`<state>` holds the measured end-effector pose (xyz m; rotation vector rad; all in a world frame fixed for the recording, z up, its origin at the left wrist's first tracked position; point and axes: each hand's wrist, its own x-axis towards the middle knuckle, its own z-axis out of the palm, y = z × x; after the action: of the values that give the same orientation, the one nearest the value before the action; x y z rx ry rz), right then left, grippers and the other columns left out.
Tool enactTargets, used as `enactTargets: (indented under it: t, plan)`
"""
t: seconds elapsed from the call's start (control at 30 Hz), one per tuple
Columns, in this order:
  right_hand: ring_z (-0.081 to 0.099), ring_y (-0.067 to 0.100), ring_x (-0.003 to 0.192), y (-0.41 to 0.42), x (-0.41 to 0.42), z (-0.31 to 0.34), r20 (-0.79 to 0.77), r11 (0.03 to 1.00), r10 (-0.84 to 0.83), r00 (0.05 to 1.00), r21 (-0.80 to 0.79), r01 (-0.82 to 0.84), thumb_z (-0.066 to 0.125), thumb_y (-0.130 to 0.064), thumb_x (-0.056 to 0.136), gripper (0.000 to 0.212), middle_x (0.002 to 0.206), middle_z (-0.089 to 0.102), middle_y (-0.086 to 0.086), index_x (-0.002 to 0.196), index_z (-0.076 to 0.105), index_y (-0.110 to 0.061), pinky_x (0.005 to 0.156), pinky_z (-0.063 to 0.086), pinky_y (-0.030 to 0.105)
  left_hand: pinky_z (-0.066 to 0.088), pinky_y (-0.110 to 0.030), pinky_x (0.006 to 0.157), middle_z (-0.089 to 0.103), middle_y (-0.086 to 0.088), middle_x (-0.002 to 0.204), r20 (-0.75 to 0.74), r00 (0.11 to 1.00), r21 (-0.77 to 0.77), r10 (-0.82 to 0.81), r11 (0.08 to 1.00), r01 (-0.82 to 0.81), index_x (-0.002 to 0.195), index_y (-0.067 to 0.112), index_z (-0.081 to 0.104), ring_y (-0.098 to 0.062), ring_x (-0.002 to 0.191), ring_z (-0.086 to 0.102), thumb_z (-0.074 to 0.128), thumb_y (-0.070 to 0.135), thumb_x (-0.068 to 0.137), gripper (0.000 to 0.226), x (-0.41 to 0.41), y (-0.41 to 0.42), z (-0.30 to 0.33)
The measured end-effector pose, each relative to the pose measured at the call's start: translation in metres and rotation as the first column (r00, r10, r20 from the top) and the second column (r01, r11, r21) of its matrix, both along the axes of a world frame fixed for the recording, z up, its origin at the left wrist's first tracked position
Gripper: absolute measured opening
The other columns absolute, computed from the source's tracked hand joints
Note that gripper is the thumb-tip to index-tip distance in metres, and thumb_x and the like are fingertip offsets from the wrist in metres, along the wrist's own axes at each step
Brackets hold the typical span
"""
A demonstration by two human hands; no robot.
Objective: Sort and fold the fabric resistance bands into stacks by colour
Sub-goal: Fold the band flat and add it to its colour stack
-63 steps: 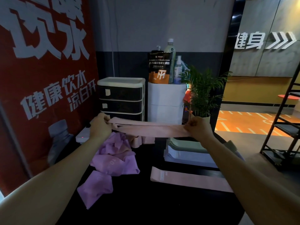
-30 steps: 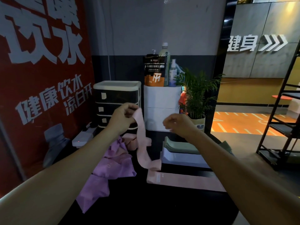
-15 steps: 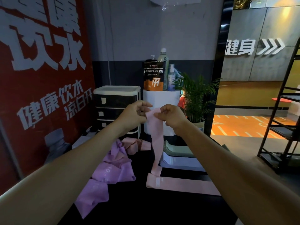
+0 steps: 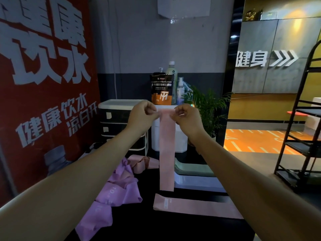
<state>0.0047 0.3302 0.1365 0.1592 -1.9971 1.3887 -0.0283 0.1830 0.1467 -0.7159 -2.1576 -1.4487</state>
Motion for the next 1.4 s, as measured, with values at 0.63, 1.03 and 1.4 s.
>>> enactTargets:
  t: [0.63,1.03,1.4]
  plan:
    - [0.059,0.013,0.094,0.011,0.014,-0.015,0.232,0.911,0.405,0.884,-0.188,-0.368,0.055,-0.014,0.093,0.019,0.104,0.065,0.006,0.111,0.059,-0.009,0.086,0.048,0.026,0.054,-0.025,0.07,0.061,-0.003,0.09,0.389,0.822,0.268,-0.416,0.905,0.331,0.086,0.013,0.057,-0.013,0.081,0.059,0.049,0.01,0.095,0.012,0.018,0.007,0.015]
    - [0.045,0.015,0.063,0.06,0.043,-0.075,0.598,0.916,0.088,0.797,0.266,-0.301,0.069,-0.005,0.079,0.023,0.068,0.048,0.007,0.082,0.05,0.006,0.062,0.035,0.031,0.053,-0.033,0.074,0.059,-0.012,0.106,0.464,0.844,0.563,-0.269,0.825,-0.047,0.098,0.007,0.055,-0.017,0.088,0.06,0.045,0.01,0.097,0.011,-0.005,-0.014,-0.038]
    - [0.048,0.019,0.069,0.119,0.105,-0.124,0.743,0.994,-0.067,0.666,0.11,-0.023,0.061,-0.007,0.085,0.025,0.069,0.048,0.005,0.062,0.051,-0.011,0.063,0.044,0.032,0.052,-0.037,0.077,0.055,-0.01,0.094,0.582,0.794,0.571,-0.176,0.783,-0.245,0.108,0.005,0.054,-0.015,0.077,0.055,0.044,0.007,0.097,0.014,0.001,-0.011,-0.103]
